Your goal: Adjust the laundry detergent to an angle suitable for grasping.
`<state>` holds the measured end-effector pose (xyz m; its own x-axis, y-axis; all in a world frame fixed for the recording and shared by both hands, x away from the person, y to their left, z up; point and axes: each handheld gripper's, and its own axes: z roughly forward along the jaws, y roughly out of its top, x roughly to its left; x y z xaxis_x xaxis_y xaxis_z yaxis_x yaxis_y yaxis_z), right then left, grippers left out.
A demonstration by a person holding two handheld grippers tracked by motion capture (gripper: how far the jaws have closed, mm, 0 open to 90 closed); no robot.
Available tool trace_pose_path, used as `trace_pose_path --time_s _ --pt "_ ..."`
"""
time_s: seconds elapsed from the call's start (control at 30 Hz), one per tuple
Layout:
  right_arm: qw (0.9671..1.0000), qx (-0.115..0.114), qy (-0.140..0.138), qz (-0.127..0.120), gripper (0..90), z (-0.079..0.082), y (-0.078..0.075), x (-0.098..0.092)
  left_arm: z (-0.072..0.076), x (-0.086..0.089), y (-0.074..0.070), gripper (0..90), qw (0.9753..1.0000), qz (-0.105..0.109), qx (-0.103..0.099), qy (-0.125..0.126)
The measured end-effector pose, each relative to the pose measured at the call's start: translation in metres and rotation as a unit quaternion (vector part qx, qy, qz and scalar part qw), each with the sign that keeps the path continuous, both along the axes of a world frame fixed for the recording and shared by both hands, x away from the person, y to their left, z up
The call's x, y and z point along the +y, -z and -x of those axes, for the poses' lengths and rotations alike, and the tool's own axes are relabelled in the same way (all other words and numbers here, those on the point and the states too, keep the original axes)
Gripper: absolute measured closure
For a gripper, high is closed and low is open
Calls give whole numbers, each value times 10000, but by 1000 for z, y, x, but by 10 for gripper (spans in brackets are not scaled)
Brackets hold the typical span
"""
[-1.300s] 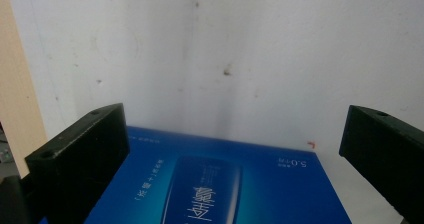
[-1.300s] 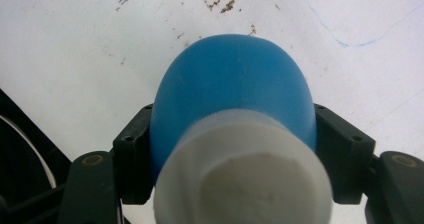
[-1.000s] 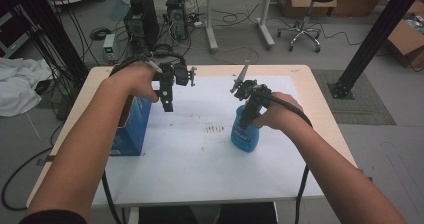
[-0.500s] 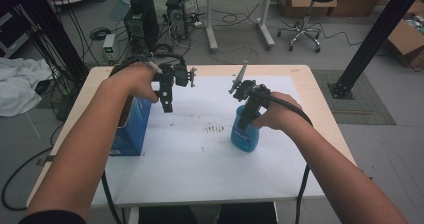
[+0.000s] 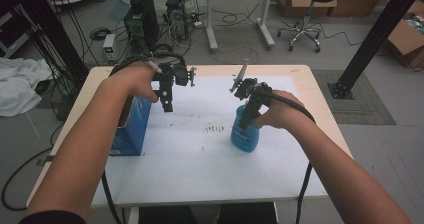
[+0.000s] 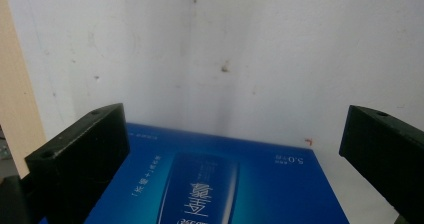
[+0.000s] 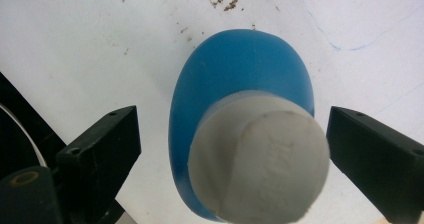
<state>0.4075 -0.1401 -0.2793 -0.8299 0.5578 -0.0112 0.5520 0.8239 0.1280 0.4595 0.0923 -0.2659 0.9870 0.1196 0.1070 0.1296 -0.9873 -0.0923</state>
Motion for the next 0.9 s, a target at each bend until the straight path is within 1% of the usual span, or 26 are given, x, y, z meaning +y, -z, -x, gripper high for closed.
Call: trace_pose_path --time_s 0.13,0.27,0.4,0.47,0.5,0.63,0.7,0.87,0.9 --pt "10000 -26 -2 18 44 0 -1 -1 0 0 0 1 10000 -7 4 -3" --pt "9999 -56 -9 90 1 0 -1 -1 0 0 0 1 10000 -8 4 -11" --pt "9999 -46 -47 85 0 0 -2 -2 0 0 0 1 10000 -1 8 -11" --pt "9998 -99 -109 101 0 0 -3 -2 0 0 0 1 10000 -5 11 -16" --pt "9999 -93 -89 86 0 1 -3 -3 0 0 0 1 10000 7 18 -25" --pt "9998 -114 -124 97 0 0 -9 -6 -1 -1 0 1 10000 3 15 -4" --pt "9997 -111 -224 46 0 1 -12 -7 -1 -1 0 1 10000 6 24 -7" --pt "9979 -218 -601 54 0 3 -27 -11 -2 1 0 1 10000 20 24 -44" --pt "9977 -235 -639 65 0 3 -29 -11 -2 1 0 1 10000 30 28 -49"
